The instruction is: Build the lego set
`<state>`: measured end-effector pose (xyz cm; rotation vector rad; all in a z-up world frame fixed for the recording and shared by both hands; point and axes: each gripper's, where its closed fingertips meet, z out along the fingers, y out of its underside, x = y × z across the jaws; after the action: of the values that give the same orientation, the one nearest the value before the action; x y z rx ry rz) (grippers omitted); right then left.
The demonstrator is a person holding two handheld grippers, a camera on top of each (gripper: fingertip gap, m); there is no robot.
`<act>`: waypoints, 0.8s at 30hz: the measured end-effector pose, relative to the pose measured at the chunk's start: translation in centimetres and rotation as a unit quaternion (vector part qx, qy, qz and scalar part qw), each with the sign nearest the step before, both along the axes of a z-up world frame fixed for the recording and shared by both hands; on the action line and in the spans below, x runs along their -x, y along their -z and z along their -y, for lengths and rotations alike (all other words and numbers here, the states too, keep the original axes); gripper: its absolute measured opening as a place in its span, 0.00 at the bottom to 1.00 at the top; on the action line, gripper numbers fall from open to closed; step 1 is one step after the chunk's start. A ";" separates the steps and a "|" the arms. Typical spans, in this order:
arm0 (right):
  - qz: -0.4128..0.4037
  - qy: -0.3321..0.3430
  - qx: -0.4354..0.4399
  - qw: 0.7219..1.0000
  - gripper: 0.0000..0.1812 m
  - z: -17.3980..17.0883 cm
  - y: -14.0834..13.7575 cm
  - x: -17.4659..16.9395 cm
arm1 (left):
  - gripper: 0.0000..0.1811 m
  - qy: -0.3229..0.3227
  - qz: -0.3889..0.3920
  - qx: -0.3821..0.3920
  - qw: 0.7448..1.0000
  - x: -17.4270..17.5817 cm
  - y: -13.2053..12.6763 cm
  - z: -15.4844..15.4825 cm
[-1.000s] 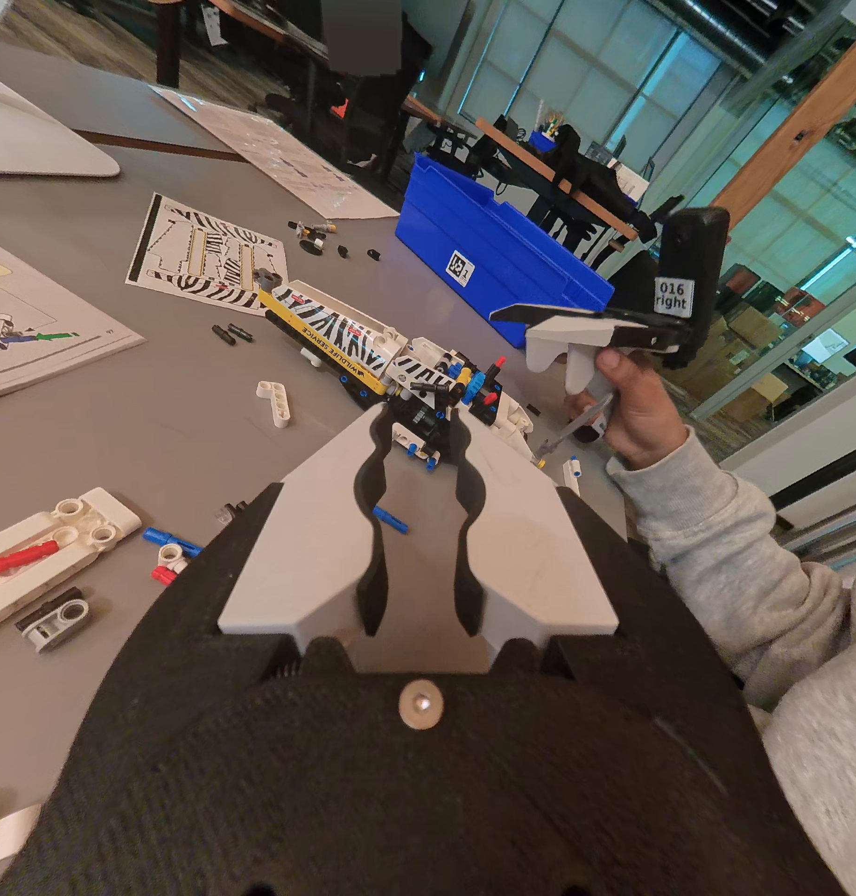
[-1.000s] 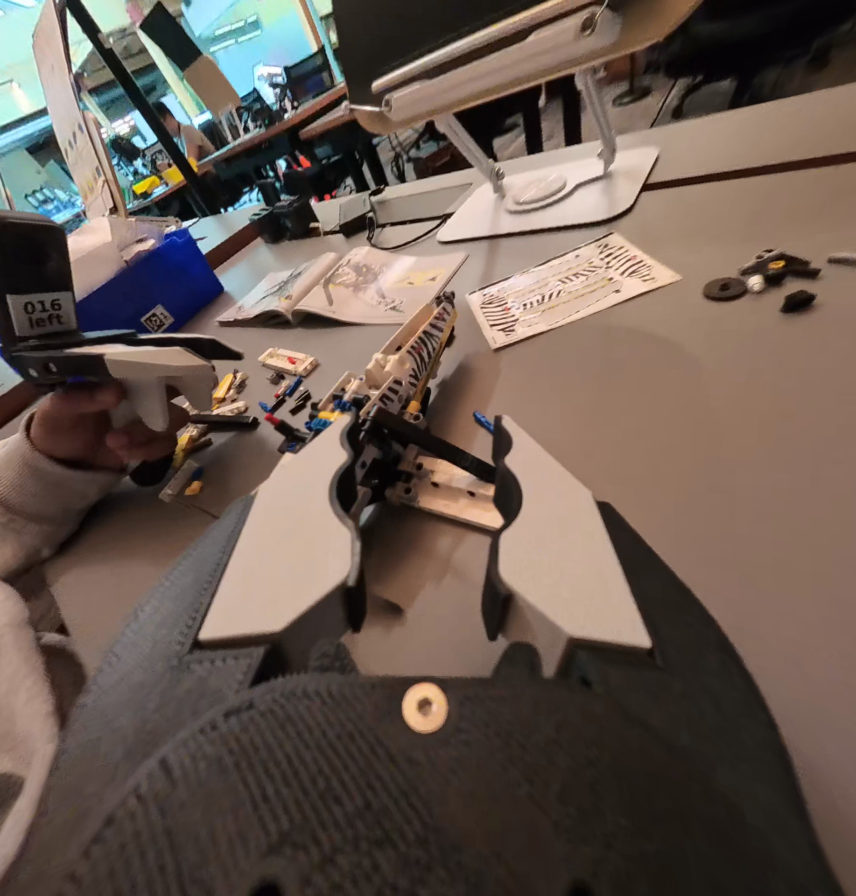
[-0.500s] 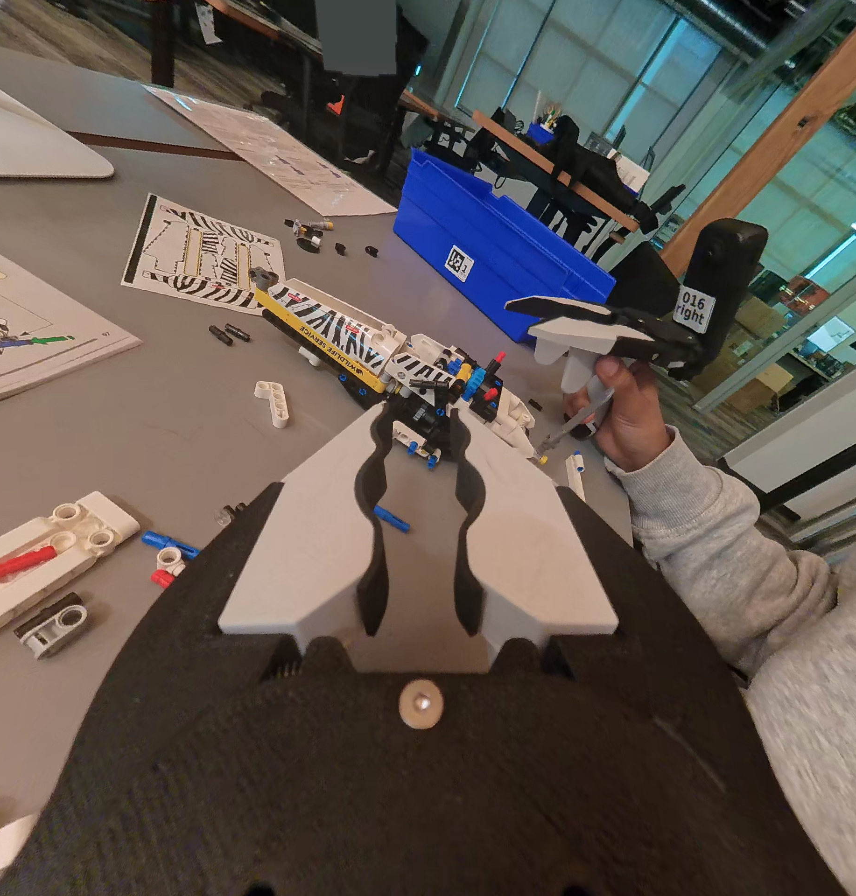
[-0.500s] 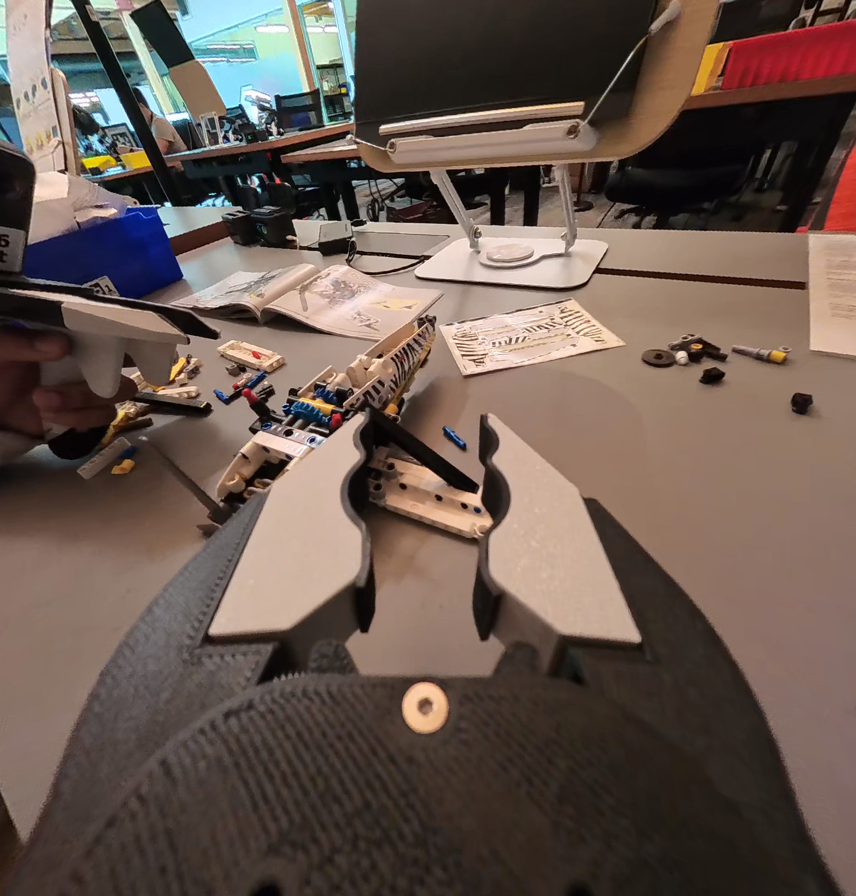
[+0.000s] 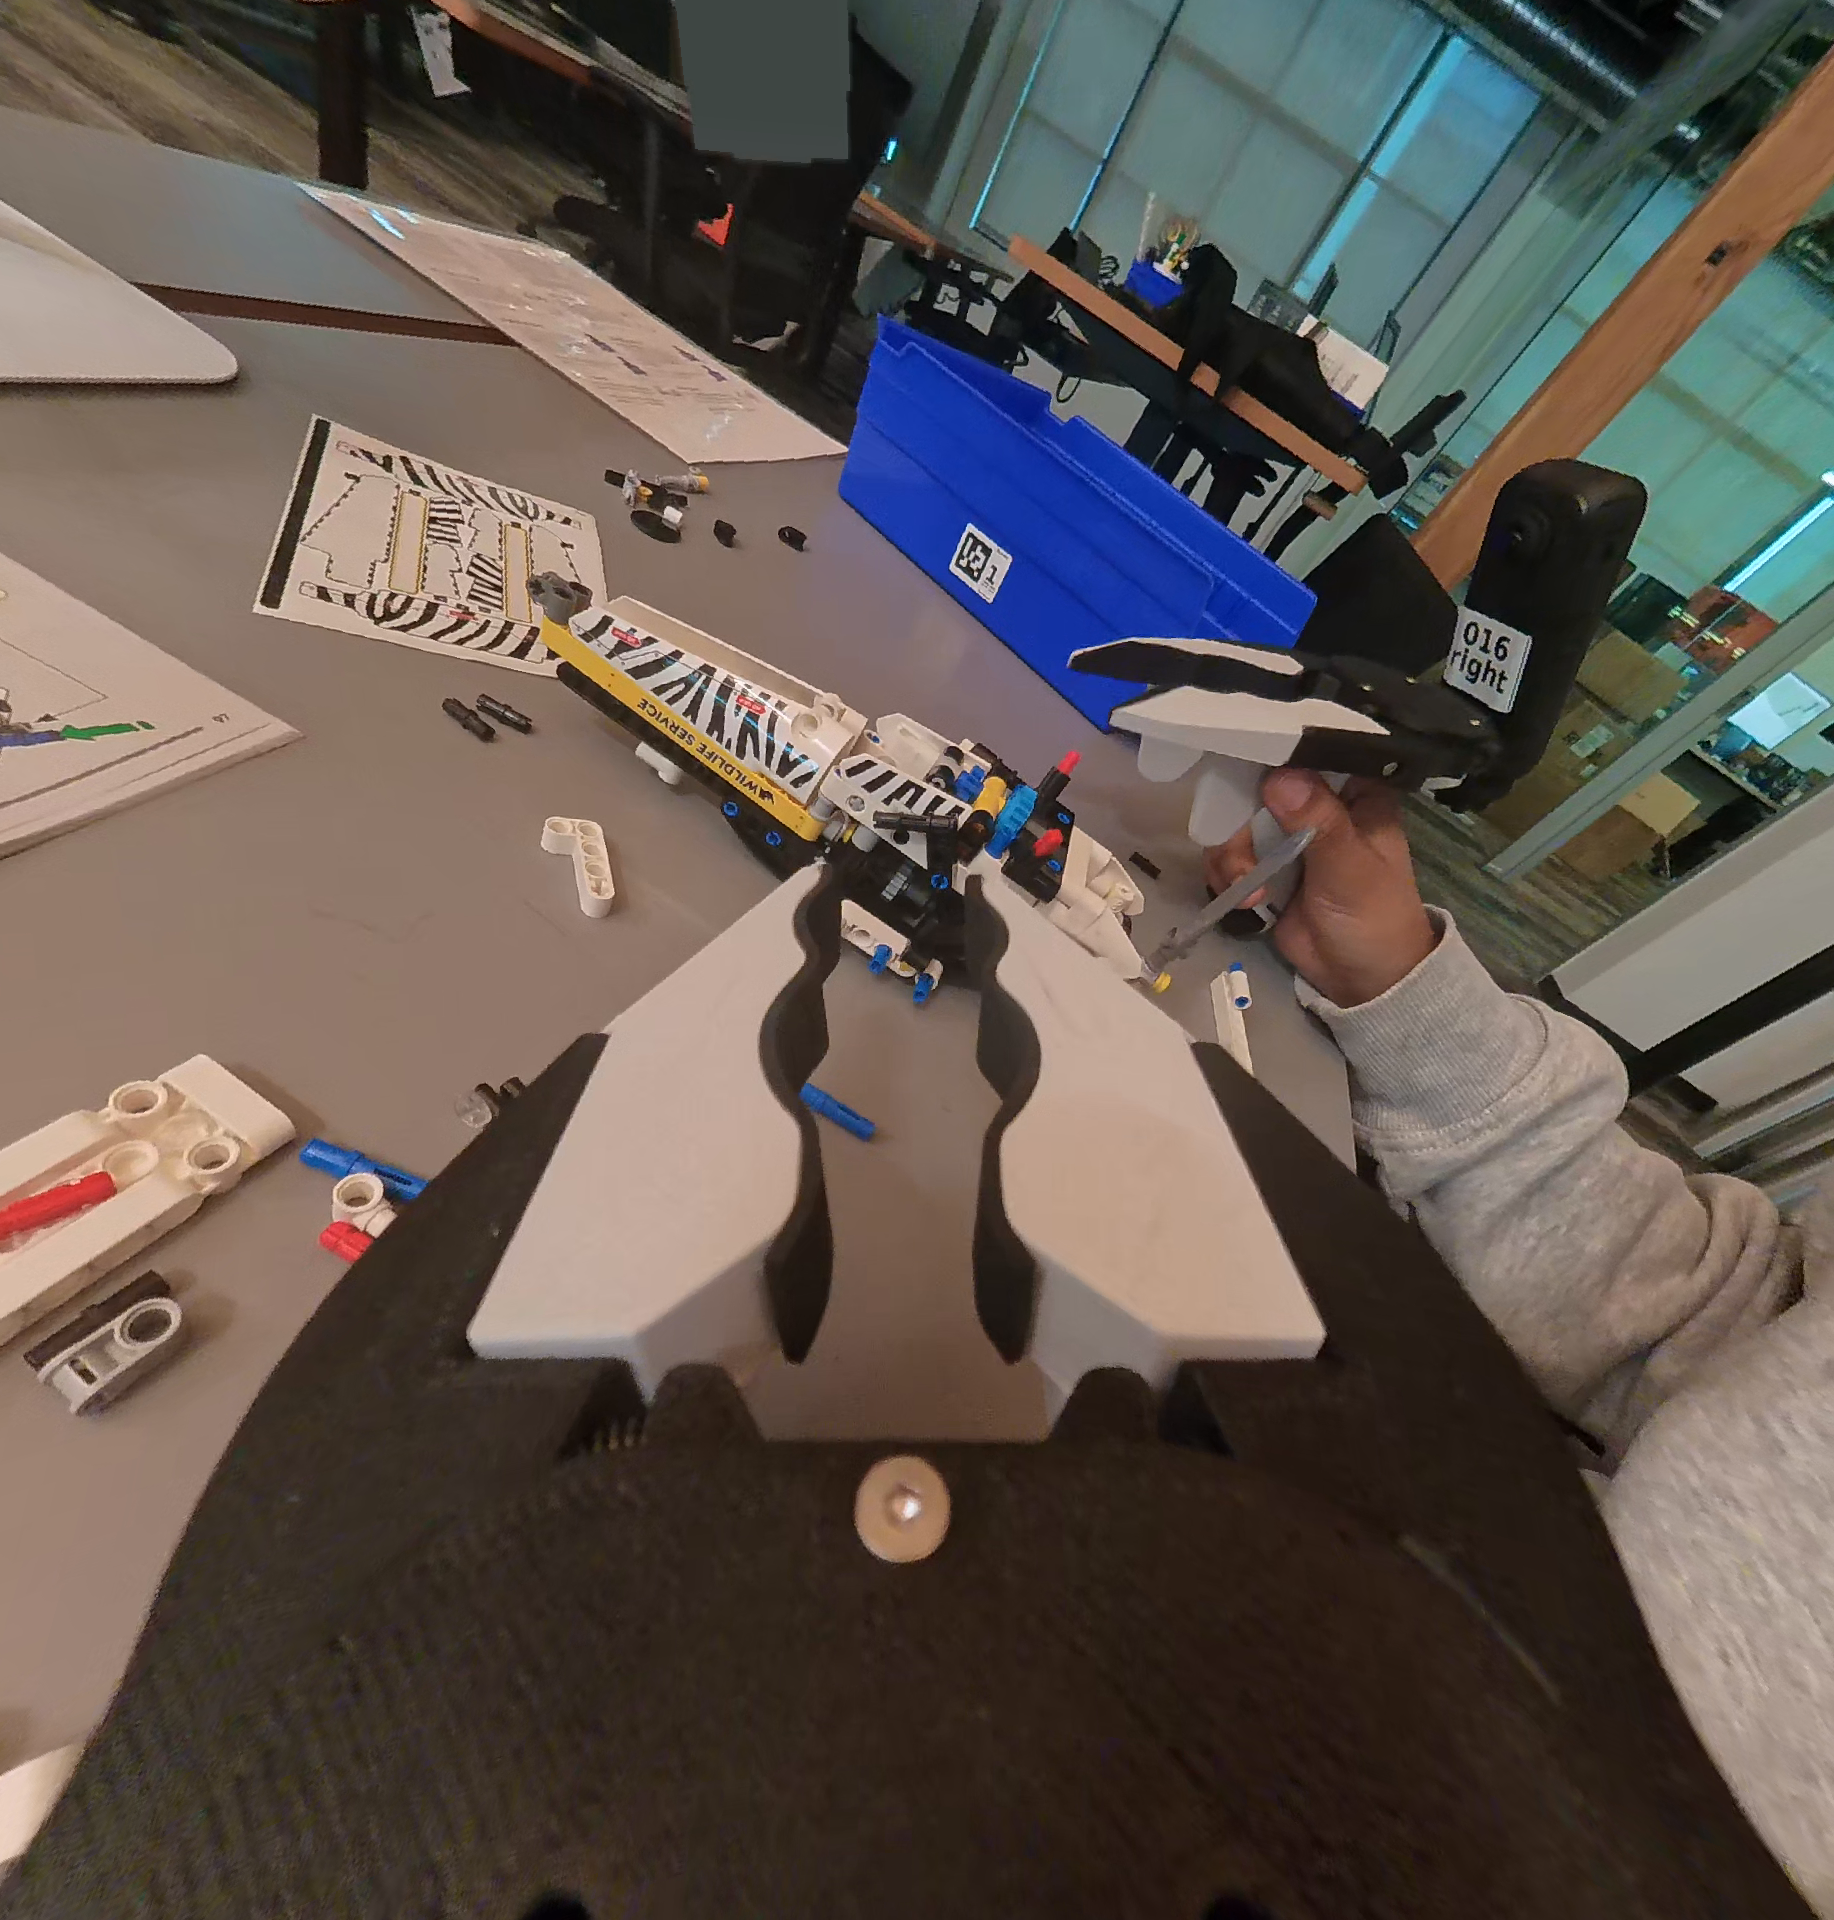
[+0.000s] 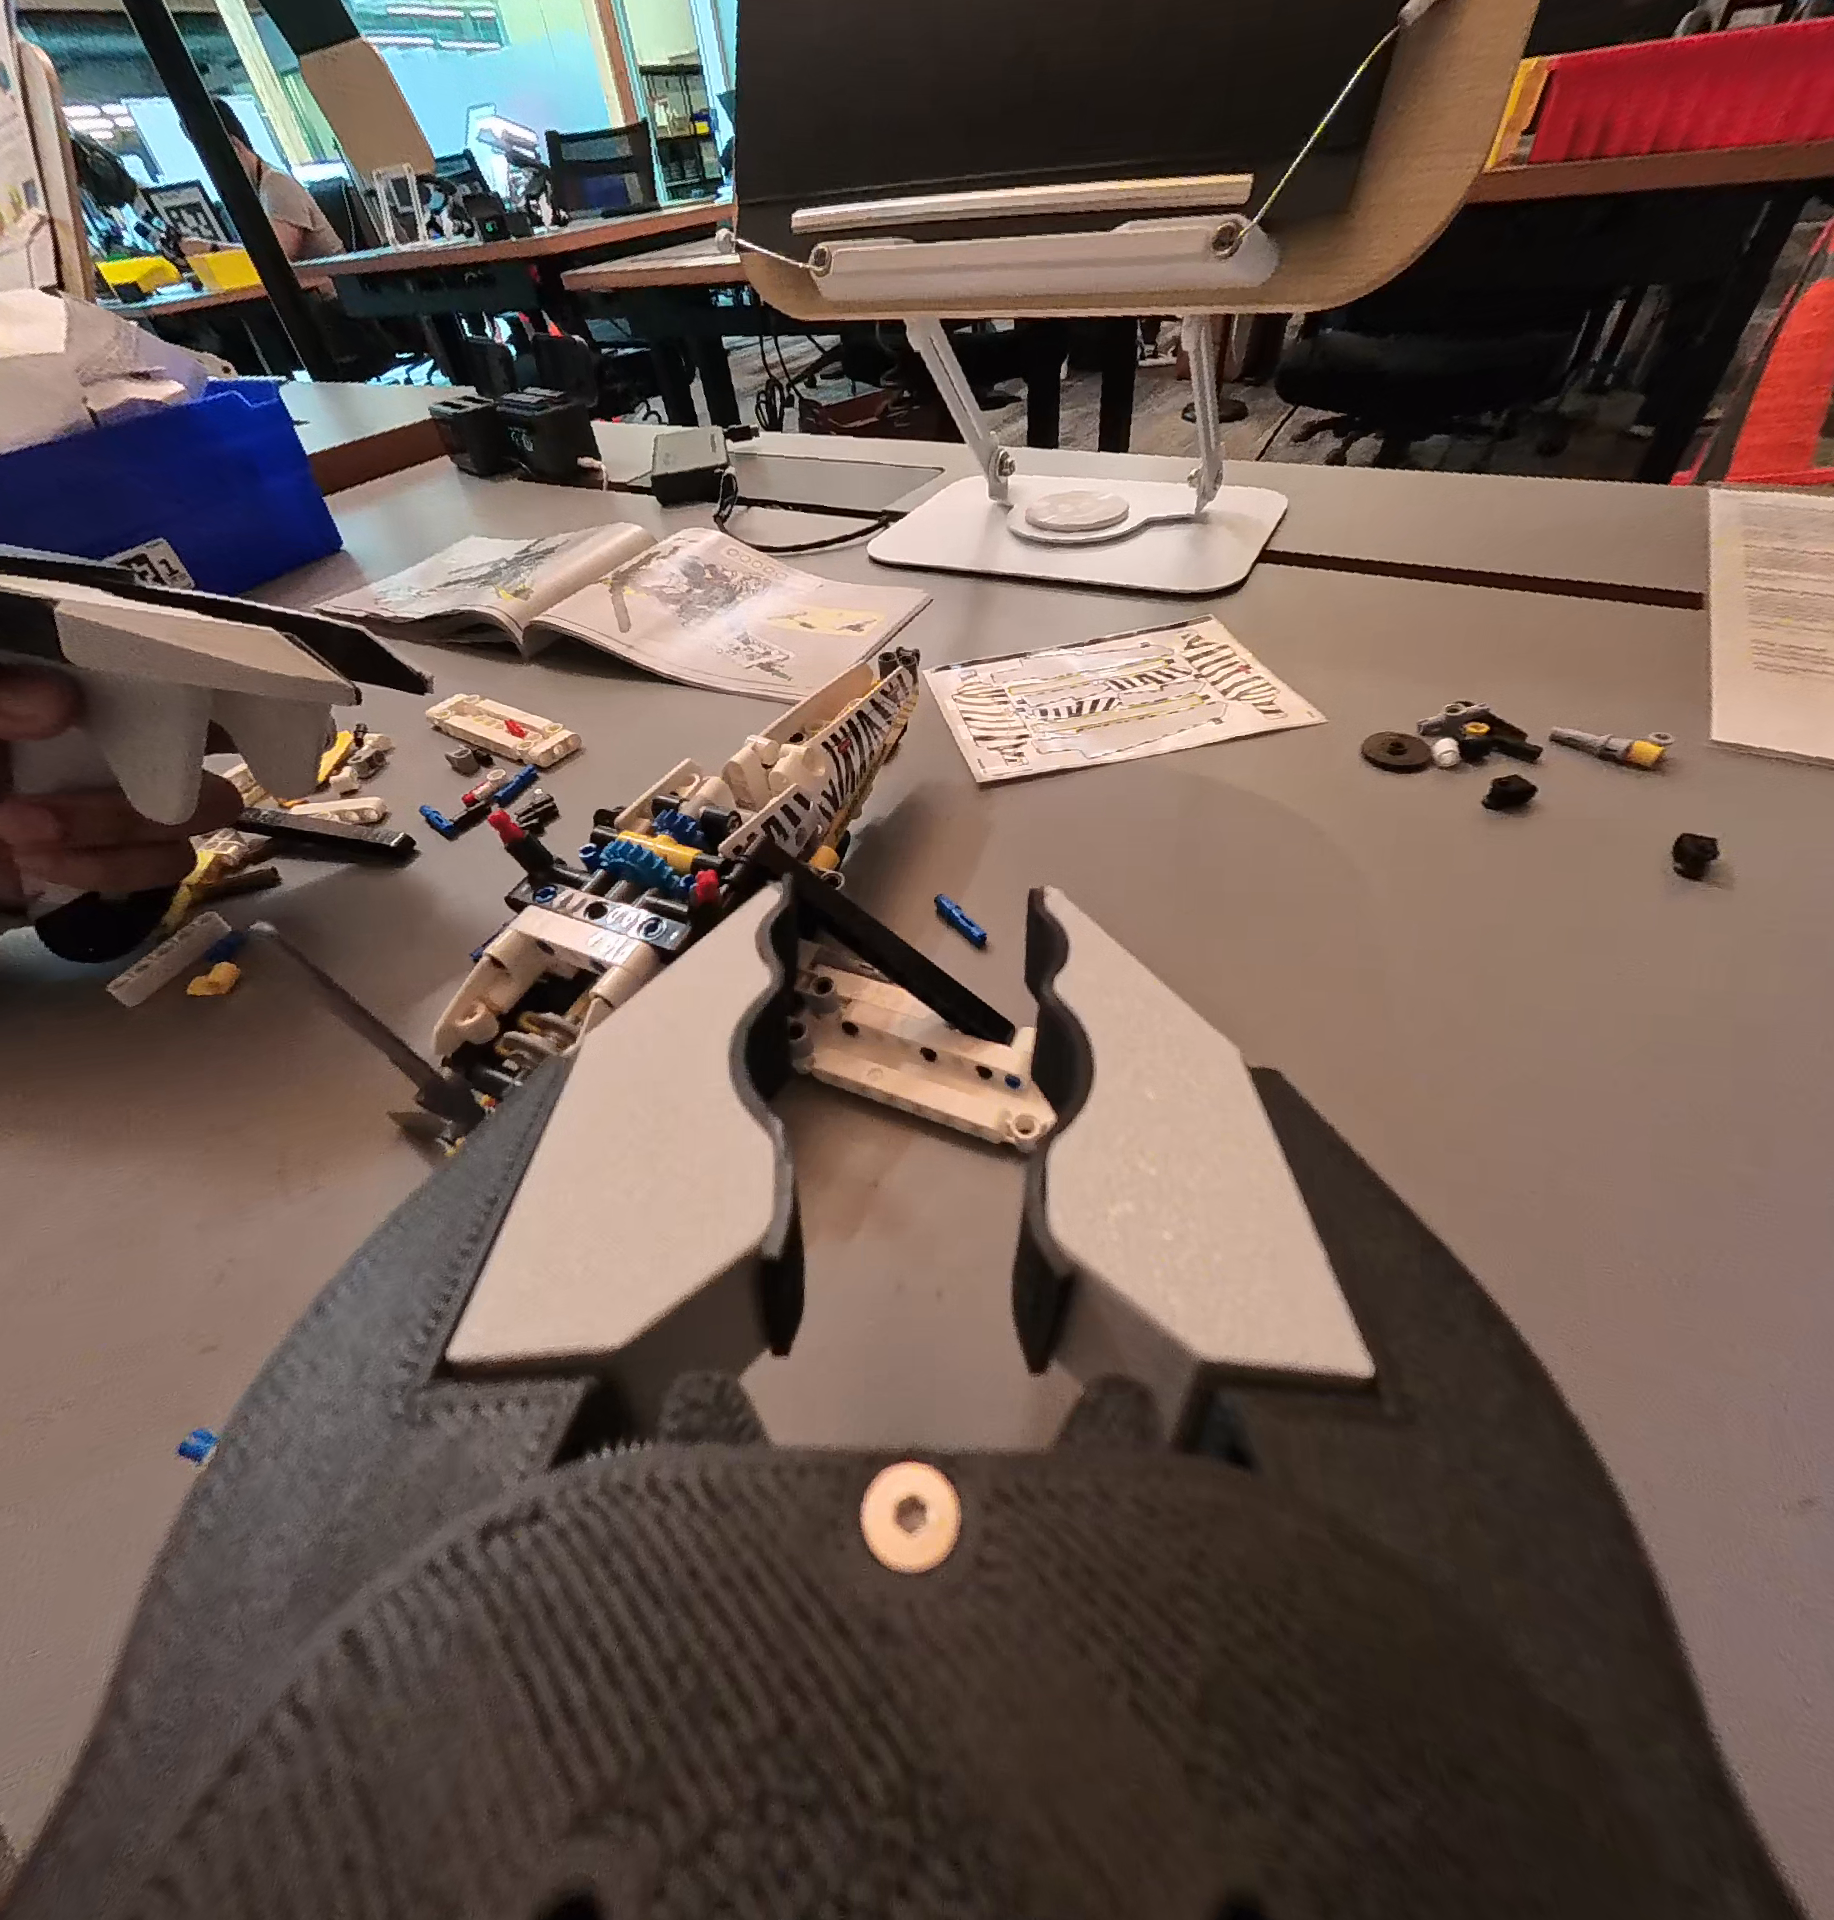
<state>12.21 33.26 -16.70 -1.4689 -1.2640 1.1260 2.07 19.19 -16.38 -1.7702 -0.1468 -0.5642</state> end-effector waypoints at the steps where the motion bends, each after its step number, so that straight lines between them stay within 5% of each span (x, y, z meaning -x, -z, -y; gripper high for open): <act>1: 0.007 0.008 0.000 1.000 0.23 -0.2 0.2 -0.1 | 0.12 0.000 -0.002 0.000 1.000 0.0 0.0 0.0; 8: 0.179 0.040 0.041 0.982 0.30 -1.6 5.2 -1.8 | 0.12 0.000 -0.009 0.004 1.000 -0.1 0.2 -0.1; 17: 0.187 -0.024 0.125 0.974 0.33 0.6 6.0 -1.8 | 0.12 0.001 -0.011 0.004 1.000 -0.1 0.3 -0.1; 24: 0.176 -0.036 0.111 0.977 0.32 1.3 5.1 -1.4 | 0.12 0.002 -0.014 0.005 1.000 -0.3 0.3 -0.1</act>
<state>13.62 31.96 -21.84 -1.8654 -1.4781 1.1135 2.35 19.28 -16.70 -1.7873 -0.1266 -0.5420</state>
